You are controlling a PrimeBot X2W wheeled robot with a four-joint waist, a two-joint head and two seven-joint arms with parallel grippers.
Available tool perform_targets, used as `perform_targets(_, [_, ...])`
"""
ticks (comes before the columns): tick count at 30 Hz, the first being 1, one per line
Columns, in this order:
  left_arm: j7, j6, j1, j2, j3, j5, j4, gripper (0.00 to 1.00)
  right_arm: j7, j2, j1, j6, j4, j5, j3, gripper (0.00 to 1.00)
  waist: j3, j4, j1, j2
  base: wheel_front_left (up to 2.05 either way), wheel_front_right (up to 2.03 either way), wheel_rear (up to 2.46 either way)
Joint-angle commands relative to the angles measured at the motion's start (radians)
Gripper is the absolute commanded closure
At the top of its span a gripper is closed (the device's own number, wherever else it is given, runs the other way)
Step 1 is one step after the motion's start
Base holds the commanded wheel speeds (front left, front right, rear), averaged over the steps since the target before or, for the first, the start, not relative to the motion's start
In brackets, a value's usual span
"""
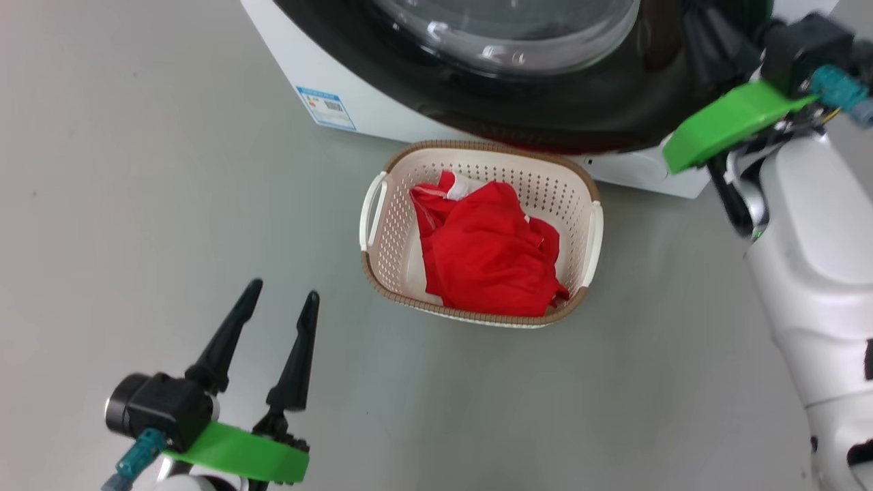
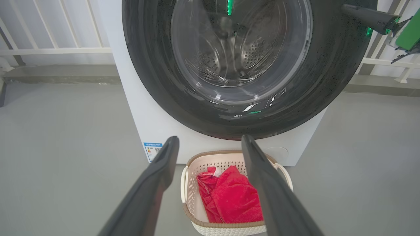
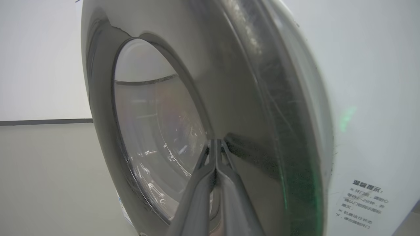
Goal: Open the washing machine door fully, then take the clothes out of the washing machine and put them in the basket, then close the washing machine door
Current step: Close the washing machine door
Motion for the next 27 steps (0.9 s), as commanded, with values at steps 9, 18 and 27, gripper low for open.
perform_targets(9, [-0.012,-0.005,-0.063,-0.016,0.022,-0.028,-0.06,0.0,-0.006,-0.03,-0.154,-0.001,0.051,0.062,-0.051,1.0,0.075,0.029,0.0,-0.0001,0.0,0.0,0.0])
perform_targets(18, [-0.012,-0.005,-0.086,-0.02,0.02,-0.033,-0.054,0.0,-0.006,-0.029,-0.191,-0.001,0.068,0.039,-0.103,1.0,0.081,0.032,0.0,-0.0001,0.0,0.0,0.0])
perform_targets(27, [-0.012,-0.005,-0.087,-0.022,0.019,-0.071,-0.042,0.0,-0.006,-0.004,-0.158,-0.001,0.053,0.083,-0.075,1.0,0.066,0.016,0.0,-0.0001,0.0,0.0,0.0])
